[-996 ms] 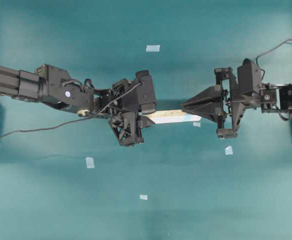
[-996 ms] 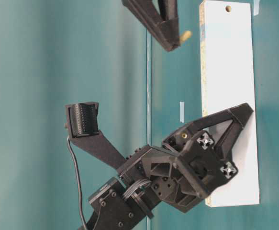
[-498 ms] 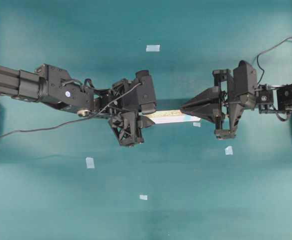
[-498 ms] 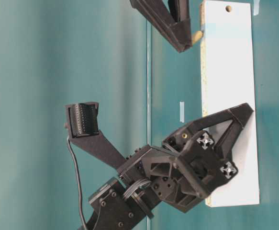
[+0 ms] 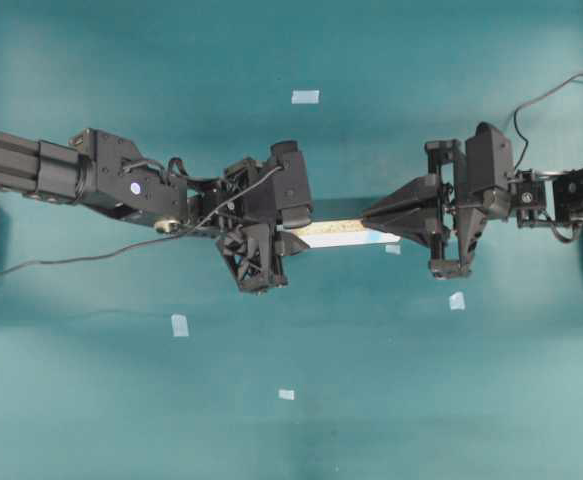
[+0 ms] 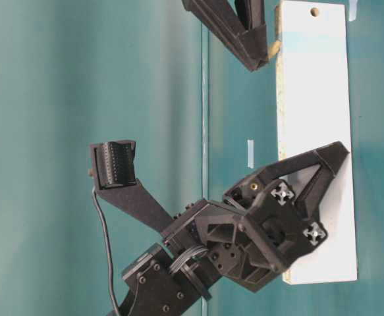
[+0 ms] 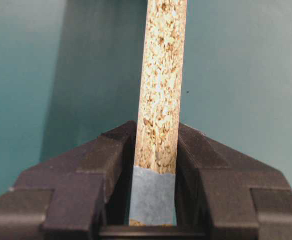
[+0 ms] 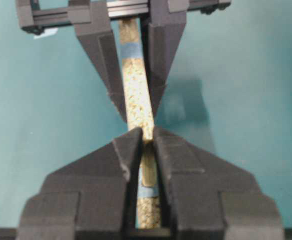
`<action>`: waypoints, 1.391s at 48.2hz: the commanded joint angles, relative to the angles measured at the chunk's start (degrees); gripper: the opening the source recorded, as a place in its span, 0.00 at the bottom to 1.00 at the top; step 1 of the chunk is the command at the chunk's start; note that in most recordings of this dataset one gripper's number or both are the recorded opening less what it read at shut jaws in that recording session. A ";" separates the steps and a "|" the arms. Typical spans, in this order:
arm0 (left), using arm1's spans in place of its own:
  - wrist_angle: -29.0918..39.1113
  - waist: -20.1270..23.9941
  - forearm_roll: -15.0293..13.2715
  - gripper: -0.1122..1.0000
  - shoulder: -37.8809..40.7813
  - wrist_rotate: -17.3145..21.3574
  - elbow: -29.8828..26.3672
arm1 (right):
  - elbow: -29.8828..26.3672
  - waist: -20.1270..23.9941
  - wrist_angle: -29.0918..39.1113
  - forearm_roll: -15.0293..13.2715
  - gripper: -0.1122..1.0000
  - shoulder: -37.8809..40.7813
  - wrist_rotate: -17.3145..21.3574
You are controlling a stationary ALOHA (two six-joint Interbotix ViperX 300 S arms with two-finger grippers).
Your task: Move the wooden board into place and insert the rod into its hole.
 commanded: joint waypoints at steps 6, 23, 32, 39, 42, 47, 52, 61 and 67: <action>-0.18 0.00 -0.09 0.32 -0.79 -0.53 -0.62 | 0.09 -0.09 -0.62 0.18 0.18 -0.53 -0.09; -0.18 0.00 0.00 0.32 -0.79 -0.62 -0.62 | 1.67 -0.09 -0.62 0.88 0.18 -0.53 0.00; -0.18 0.00 -0.09 0.32 -0.79 -0.62 -0.62 | 2.37 0.35 -0.62 0.88 0.18 -0.53 0.09; -0.18 0.00 0.00 0.32 -0.79 -0.62 -0.70 | 2.81 0.70 -0.62 1.23 0.18 -0.53 0.26; -0.18 0.00 0.00 0.32 -0.79 -0.62 -0.70 | 2.99 0.97 -0.62 1.58 0.18 -0.53 0.26; -0.18 0.00 -0.09 0.32 -0.79 -0.62 -0.79 | 3.52 1.58 -0.62 2.46 0.18 -0.53 0.26; -0.18 0.00 -0.09 0.32 -0.79 -0.62 -0.79 | 3.78 2.29 -0.62 3.60 0.18 -0.79 0.26; -0.18 0.00 0.00 0.32 -0.79 -0.62 -0.79 | 4.83 3.25 -0.62 5.54 0.18 -1.49 0.26; -0.18 0.00 -0.09 0.32 -0.79 -0.62 -0.79 | 5.27 3.96 -0.53 6.50 0.18 -1.58 0.35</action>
